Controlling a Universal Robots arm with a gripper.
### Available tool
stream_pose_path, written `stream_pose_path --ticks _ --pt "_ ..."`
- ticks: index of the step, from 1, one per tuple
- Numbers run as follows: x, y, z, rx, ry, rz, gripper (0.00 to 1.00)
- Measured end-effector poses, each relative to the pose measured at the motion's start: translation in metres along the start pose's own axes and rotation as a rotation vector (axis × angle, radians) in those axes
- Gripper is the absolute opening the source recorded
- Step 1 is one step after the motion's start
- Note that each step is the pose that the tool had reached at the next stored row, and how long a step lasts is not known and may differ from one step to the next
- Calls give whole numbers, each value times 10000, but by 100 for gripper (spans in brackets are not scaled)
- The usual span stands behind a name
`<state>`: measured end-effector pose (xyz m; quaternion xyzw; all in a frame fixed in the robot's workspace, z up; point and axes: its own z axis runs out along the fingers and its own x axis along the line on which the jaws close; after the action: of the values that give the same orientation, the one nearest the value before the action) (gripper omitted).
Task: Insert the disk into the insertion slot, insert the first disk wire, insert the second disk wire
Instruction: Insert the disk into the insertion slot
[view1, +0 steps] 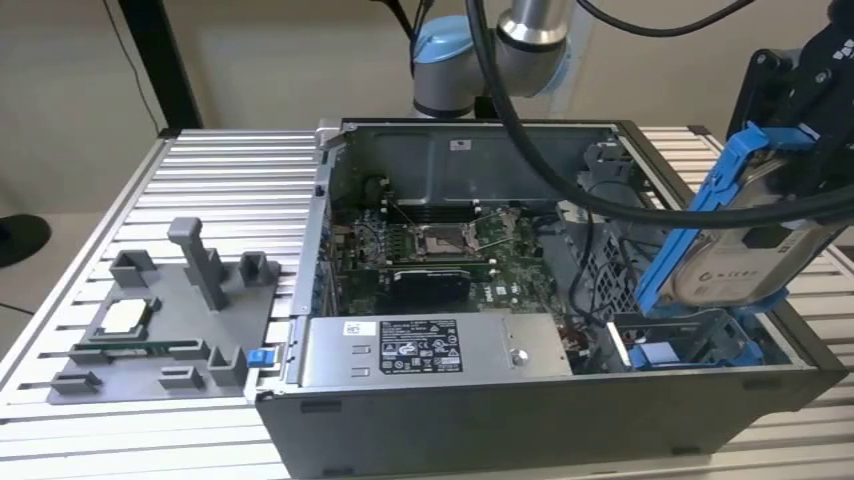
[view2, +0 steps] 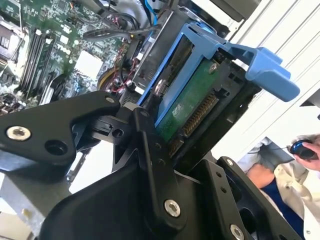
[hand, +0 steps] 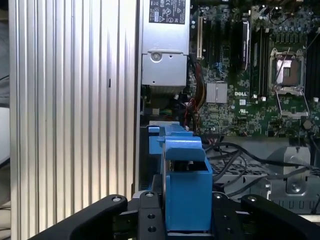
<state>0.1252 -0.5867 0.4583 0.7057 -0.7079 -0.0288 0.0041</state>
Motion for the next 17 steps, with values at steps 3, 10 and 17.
stream_pose_path --ticks 3,10,17 --pt "1 -1 22 -1 -1 -22 0" --pt "3 -5 82 -3 -7 -73 0" --pt "6 -21 184 -5 -6 -89 0"
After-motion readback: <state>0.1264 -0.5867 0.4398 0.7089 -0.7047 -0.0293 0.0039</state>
